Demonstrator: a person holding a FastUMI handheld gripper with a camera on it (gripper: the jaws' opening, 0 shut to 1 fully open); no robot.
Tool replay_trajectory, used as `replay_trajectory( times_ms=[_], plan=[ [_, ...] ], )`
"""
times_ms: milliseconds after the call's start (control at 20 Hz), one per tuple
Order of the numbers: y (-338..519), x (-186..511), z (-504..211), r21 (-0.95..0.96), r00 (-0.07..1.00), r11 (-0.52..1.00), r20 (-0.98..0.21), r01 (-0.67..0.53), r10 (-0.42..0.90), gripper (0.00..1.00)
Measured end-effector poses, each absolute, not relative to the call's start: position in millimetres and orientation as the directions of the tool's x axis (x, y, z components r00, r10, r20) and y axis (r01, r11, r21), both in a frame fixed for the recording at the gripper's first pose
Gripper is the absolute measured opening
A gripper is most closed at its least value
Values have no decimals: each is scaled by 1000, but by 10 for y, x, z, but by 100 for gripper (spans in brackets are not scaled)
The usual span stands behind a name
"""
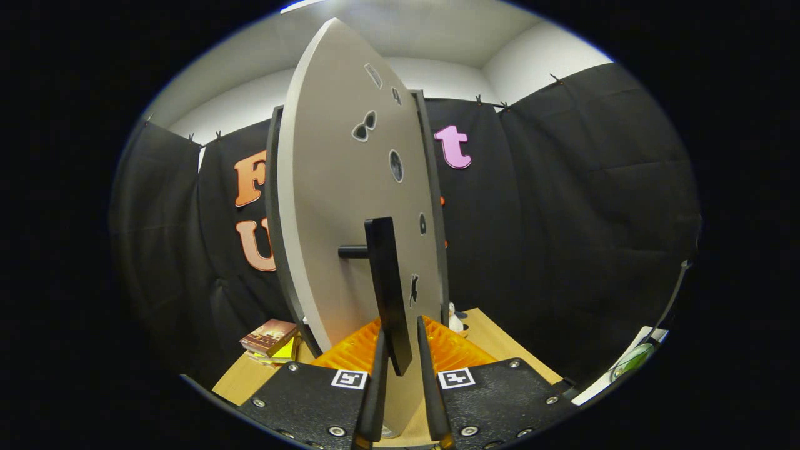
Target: Open the shoe cabinet door, grab the shoes and put them into the shoe cabinet, then close the shoe cabinet door.
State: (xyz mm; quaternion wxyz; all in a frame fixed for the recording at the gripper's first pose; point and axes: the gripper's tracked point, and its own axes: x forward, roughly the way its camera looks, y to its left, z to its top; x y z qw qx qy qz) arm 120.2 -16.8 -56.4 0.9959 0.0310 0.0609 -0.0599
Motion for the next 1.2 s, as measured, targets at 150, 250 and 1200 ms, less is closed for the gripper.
replay_trajectory(
  times_ms=[150,250,1200],
  plan=[
    [-234,1211,-576,64,983,986,-119,151,-143,27],
    [-377,1229,-583,61,980,983,-115,171,-163,27],
    [-1062,1269,-546,39,997,998,-69,39,-36,25]
  ],
)
